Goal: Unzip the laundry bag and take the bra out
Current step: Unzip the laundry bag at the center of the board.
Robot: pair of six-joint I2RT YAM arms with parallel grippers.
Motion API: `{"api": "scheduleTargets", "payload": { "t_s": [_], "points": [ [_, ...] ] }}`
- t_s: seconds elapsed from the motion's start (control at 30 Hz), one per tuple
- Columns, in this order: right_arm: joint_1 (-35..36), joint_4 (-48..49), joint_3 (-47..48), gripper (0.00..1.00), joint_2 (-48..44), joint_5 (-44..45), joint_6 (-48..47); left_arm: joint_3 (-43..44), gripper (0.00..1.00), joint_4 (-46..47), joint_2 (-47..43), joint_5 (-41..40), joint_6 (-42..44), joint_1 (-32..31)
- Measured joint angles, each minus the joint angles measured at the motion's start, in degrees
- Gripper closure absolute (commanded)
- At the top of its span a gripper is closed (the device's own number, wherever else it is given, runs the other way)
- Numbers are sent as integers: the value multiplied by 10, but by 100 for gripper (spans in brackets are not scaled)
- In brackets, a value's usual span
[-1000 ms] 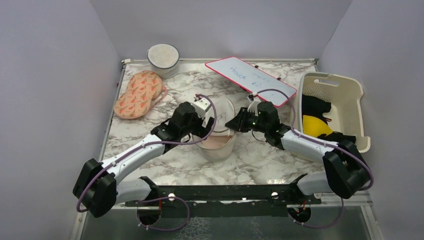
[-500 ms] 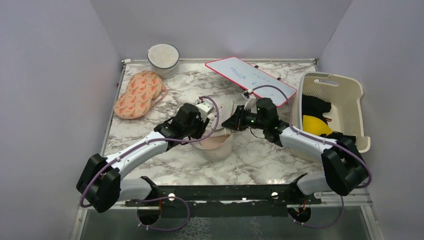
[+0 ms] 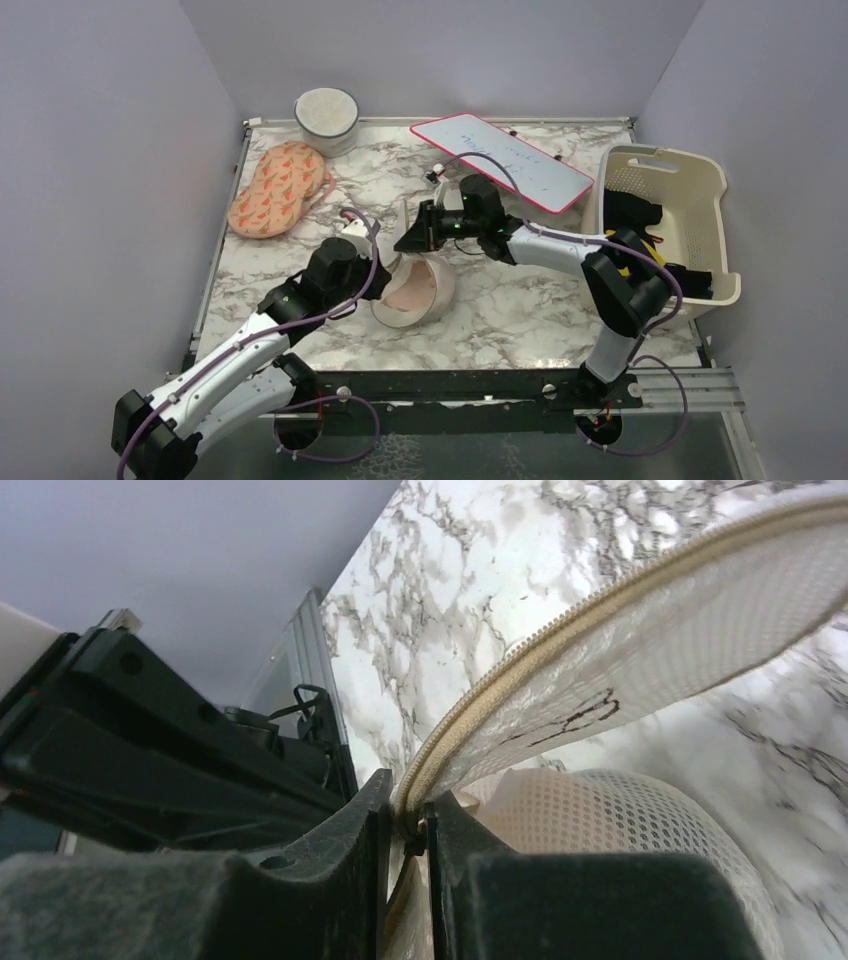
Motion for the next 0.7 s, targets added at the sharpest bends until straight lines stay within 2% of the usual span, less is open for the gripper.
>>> {"api": "scheduleTargets", "payload": {
  "t_s": [0.17, 0.3, 0.33, 0.47, 0.57, 0.7],
  "points": [
    [13, -6, 43, 71, 68, -29, 11, -29, 100, -1, -42, 0, -60, 0],
    [12, -65, 64, 54, 89, -30, -8, -45, 100, -4, -42, 0, -84, 0],
    [12, -89, 72, 49, 90, -26, -19, -45, 94, -6, -42, 1, -86, 0],
    [11, -185, 112, 35, 84, 14, -82, -43, 55, -8, -39, 3, -83, 0],
    [11, -278, 139, 29, 62, 70, -140, -37, 41, -11, -32, 5, -79, 0],
    [11, -377, 154, 27, 6, 145, -202, -33, 33, -9, -19, 9, -77, 0]
  ]
}}
